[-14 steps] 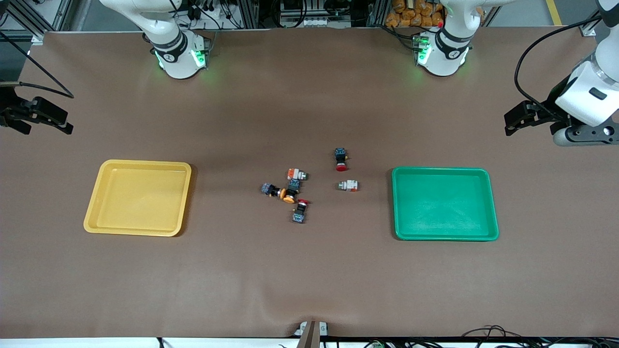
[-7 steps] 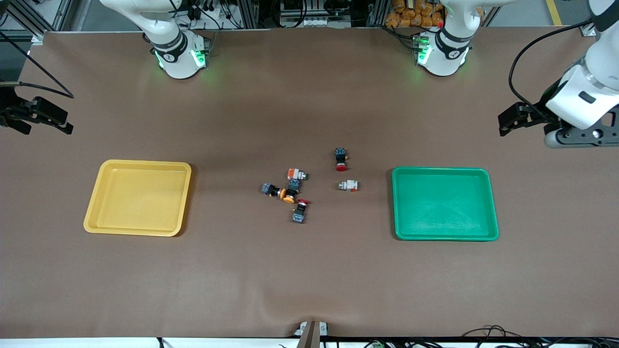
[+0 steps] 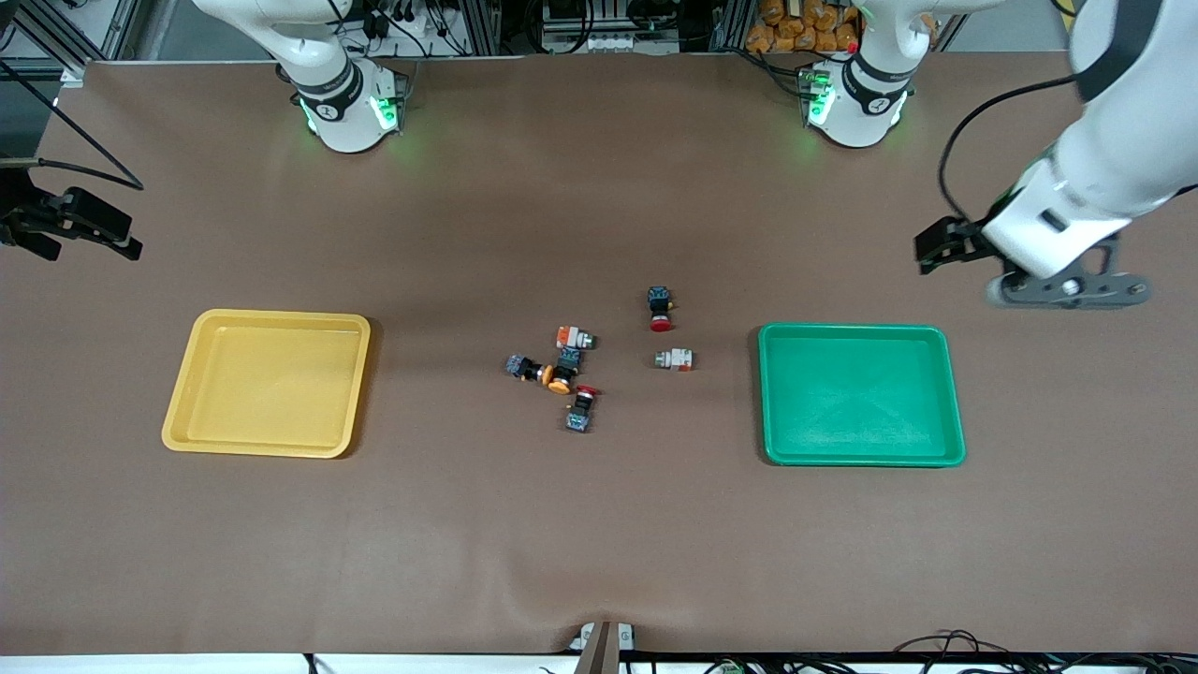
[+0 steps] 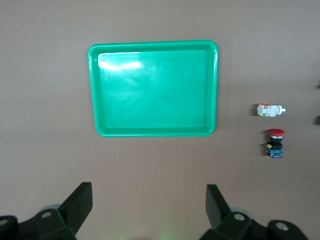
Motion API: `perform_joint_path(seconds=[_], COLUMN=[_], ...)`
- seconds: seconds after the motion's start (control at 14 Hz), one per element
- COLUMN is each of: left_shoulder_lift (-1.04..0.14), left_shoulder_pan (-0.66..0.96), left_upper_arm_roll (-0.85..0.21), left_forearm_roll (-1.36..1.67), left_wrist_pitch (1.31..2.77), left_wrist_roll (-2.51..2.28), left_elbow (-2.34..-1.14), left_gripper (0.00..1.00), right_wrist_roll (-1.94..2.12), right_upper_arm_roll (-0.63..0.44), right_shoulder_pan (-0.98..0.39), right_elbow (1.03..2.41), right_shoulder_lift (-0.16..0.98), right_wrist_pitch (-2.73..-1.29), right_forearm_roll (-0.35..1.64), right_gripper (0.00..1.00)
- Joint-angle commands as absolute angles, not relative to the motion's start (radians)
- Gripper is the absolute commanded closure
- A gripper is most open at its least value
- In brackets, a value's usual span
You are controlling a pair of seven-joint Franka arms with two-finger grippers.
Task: Place green and yellow buttons in trays
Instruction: 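Reach the left gripper toward the white green-capped button in the pile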
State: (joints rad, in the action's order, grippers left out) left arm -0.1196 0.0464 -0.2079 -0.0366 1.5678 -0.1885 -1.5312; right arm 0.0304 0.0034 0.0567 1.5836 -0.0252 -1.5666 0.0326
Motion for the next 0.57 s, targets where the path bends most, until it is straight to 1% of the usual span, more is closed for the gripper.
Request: perform_joint_path(seconds=[0.0, 0.29, 0.43, 0.5], left_shoulder_lift=[-0.172, -0.274, -0.311, -0.342], left_shoulder_pan=[0.095, 0.208, 0.286, 0.314], left_upper_arm_roll=[-0.21, -0.21, -0.21, -0.21], left_forearm_roll=[-0.041, -0.043, -0.049, -0.051], left_wrist_pitch=[1.609, 1.698, 1.802, 1.843], left_wrist_roll=[-0.241, -0.378, -0.47, -0.526], left_elbow=[-1.526, -1.537, -1.597, -1.606], left_gripper=[0.0, 0.0, 0.0, 0.0], right_wrist_roll=[0.021, 0.02, 0.02, 0.02], right_upper_arm_roll=[0.018, 0.018, 0.018, 0.018], right_shoulder_pan=[0.074, 0.071, 0.072, 0.074], right_elbow=[1.597, 1.595, 1.597, 1.597], right_shoulder_lift=[-0.04, -0.04, -0.04, -0.04], right_wrist_pitch=[-1.568, -1.569, -1.569, -1.568], right_forearm_roll=[0.048, 0.048, 0.048, 0.048], right_gripper=[0.0, 0.0, 0.0, 0.0])
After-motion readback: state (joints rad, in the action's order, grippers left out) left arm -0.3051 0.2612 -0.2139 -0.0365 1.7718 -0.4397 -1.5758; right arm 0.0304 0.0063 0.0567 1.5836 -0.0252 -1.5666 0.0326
